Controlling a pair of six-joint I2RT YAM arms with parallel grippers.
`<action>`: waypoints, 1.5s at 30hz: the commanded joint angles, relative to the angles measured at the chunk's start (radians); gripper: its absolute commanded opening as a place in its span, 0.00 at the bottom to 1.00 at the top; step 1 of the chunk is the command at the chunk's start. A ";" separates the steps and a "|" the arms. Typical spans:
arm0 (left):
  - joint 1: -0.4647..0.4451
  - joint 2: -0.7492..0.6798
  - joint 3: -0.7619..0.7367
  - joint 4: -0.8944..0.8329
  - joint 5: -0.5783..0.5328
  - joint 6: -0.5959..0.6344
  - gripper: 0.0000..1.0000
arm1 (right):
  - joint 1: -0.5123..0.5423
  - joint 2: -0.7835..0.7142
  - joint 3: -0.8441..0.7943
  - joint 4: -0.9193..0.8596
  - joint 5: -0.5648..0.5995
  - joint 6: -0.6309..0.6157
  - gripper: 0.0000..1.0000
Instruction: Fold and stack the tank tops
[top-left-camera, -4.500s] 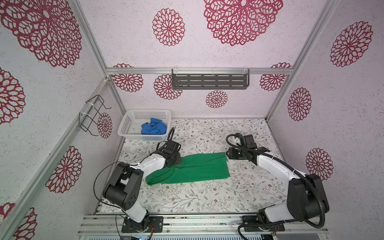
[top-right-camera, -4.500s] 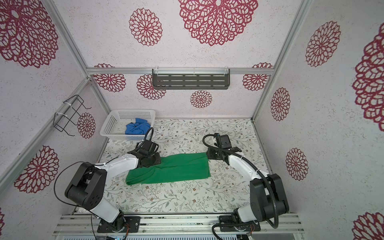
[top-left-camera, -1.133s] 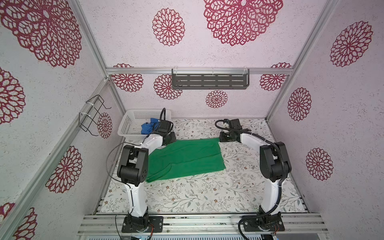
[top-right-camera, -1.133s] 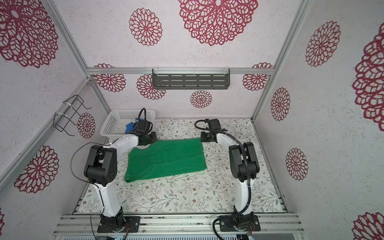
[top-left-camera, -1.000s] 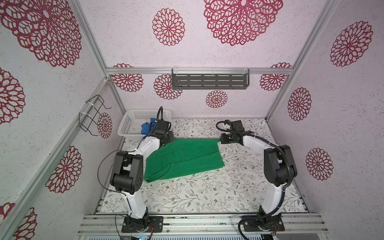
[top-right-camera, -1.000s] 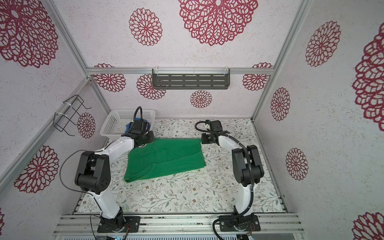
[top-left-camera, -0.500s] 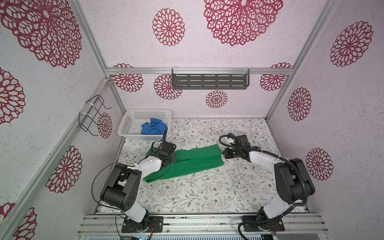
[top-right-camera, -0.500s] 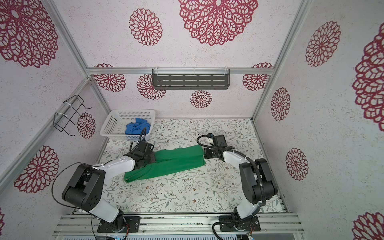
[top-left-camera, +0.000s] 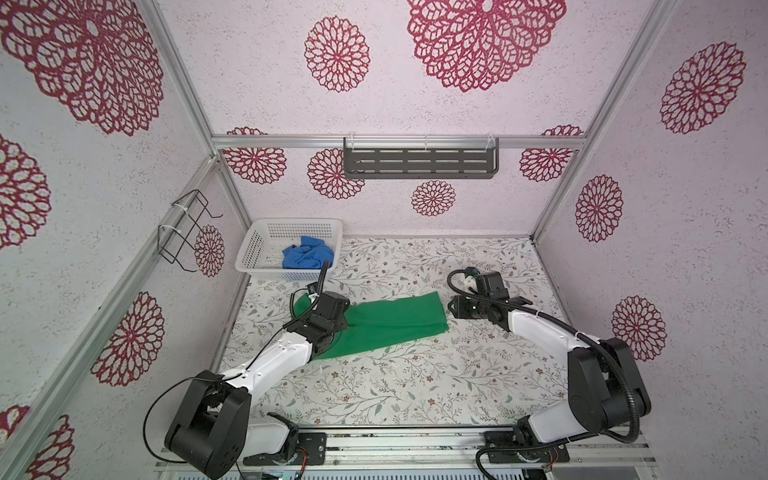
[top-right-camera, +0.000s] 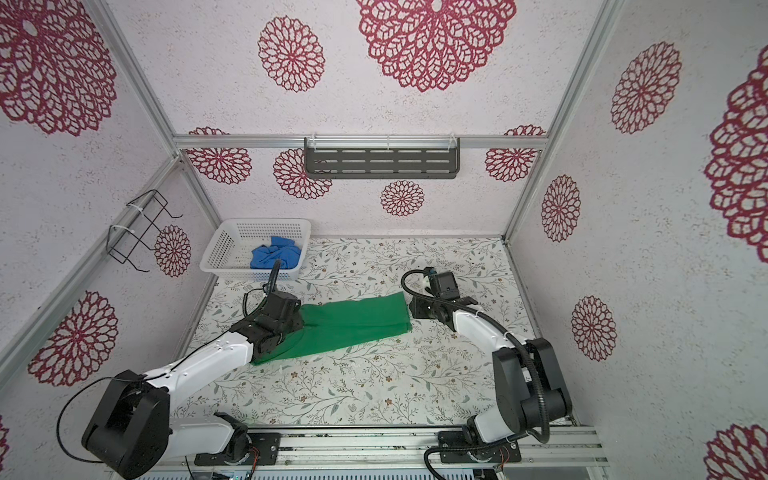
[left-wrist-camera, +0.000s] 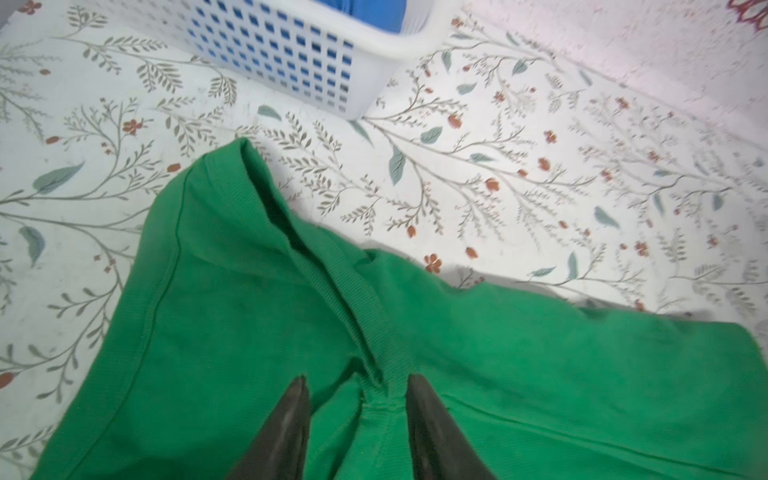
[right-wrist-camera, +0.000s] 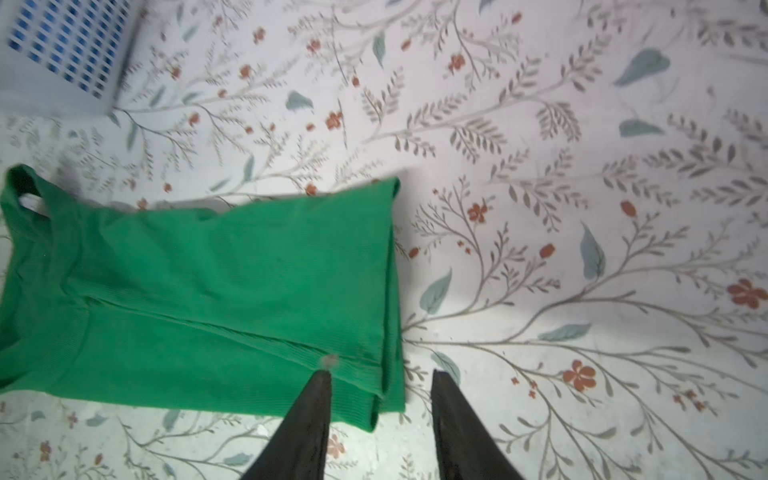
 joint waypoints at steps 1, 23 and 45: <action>0.013 0.080 0.055 -0.021 0.038 -0.005 0.38 | 0.033 0.066 0.053 -0.022 0.046 0.061 0.42; 0.052 0.254 -0.122 0.158 0.193 -0.145 0.00 | 0.056 0.320 0.040 0.088 0.057 0.115 0.32; -0.061 0.909 0.705 -0.098 0.528 0.151 0.13 | 0.623 -0.286 -0.395 -0.165 0.090 0.484 0.38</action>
